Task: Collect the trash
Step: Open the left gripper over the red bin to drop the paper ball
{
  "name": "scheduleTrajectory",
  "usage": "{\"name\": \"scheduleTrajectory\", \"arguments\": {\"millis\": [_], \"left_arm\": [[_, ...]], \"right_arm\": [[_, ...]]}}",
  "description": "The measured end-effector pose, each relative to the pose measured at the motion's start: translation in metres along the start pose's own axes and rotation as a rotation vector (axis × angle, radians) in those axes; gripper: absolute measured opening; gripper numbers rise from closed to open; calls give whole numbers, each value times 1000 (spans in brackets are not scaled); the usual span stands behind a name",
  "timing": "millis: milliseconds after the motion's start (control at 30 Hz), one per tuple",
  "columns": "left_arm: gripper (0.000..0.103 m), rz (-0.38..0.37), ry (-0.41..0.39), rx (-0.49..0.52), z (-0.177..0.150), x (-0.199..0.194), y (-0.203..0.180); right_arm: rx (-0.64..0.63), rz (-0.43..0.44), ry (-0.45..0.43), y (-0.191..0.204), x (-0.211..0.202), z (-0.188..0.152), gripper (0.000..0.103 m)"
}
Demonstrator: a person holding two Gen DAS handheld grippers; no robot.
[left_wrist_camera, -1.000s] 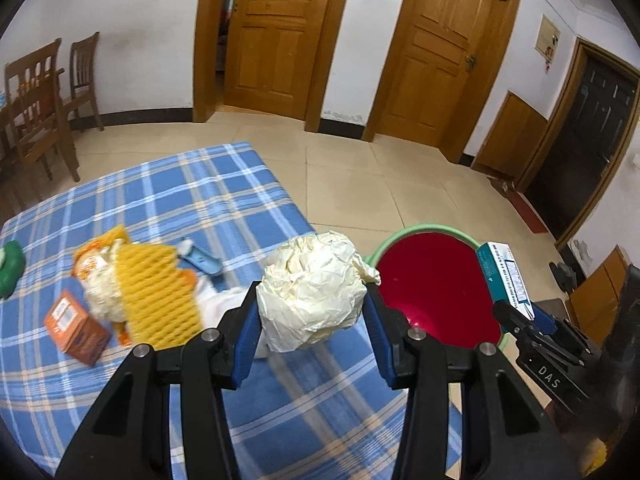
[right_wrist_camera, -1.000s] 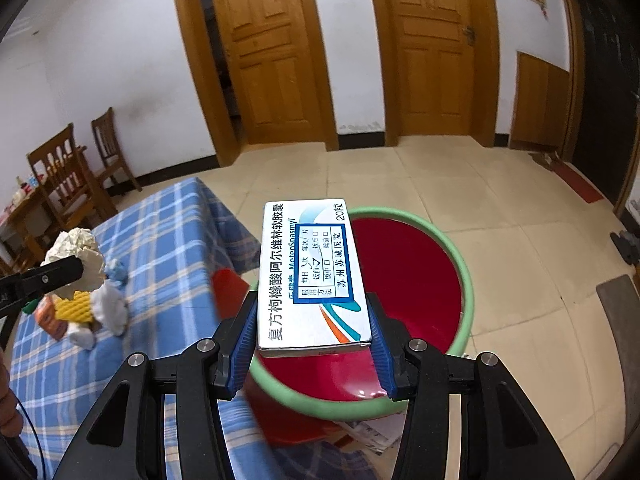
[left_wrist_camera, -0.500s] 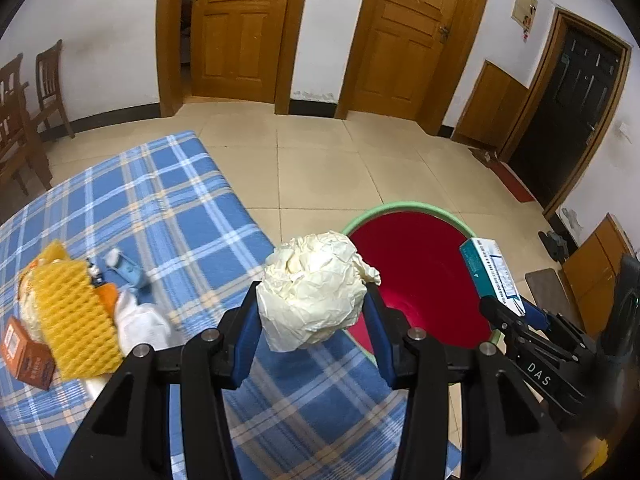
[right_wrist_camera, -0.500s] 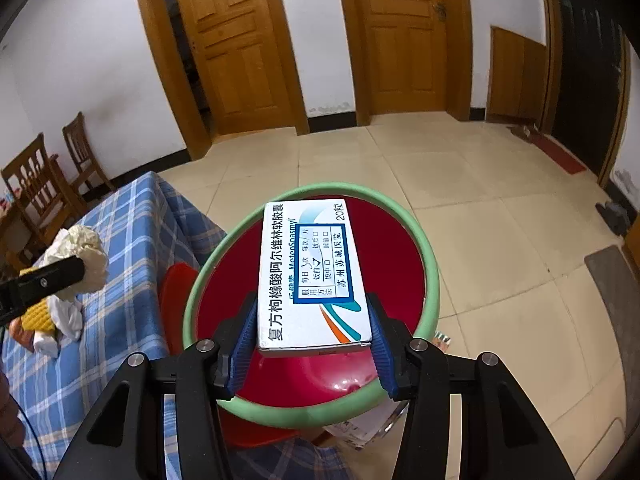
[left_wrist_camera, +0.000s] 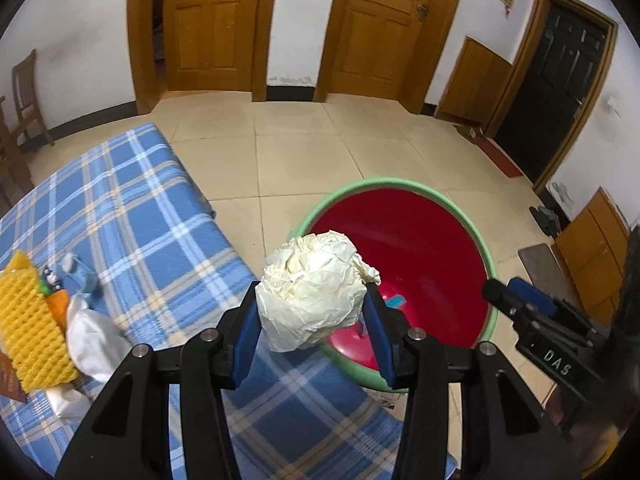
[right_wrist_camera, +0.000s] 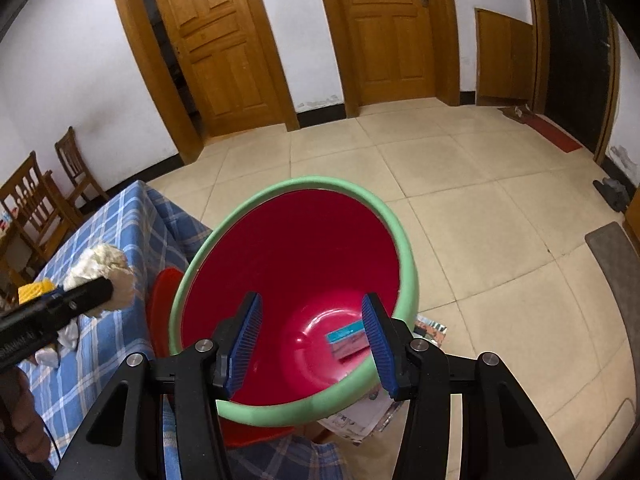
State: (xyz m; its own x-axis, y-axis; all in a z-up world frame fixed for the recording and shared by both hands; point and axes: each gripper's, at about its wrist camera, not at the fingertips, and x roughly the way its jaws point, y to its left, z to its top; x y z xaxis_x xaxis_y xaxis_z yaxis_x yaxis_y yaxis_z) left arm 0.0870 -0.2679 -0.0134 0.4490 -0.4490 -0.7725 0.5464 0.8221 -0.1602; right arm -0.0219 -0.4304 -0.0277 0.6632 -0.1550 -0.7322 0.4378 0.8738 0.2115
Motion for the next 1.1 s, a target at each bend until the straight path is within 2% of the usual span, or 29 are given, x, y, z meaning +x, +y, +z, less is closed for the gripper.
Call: {"name": "scheduleTrajectory", "arguments": {"millis": [233, 400, 500, 733, 1100], "left_arm": [[50, -18, 25, 48, -1, 18, -20], [65, -23, 31, 61, 1, 27, -27], [69, -24, 25, 55, 2, 26, -26], [70, -18, 14, 4, 1, 18, -15], [70, 22, -42, -90, -6, -16, 17]], "right_arm": [[41, -6, -6, -13, -4, 1, 53], [71, -18, -7, -26, -6, 0, 53], [84, -18, -8, -31, -6, 1, 53], [78, -7, -4, -25, -3, 1, 53], [57, 27, 0, -9, -9, 0, 53]]}}
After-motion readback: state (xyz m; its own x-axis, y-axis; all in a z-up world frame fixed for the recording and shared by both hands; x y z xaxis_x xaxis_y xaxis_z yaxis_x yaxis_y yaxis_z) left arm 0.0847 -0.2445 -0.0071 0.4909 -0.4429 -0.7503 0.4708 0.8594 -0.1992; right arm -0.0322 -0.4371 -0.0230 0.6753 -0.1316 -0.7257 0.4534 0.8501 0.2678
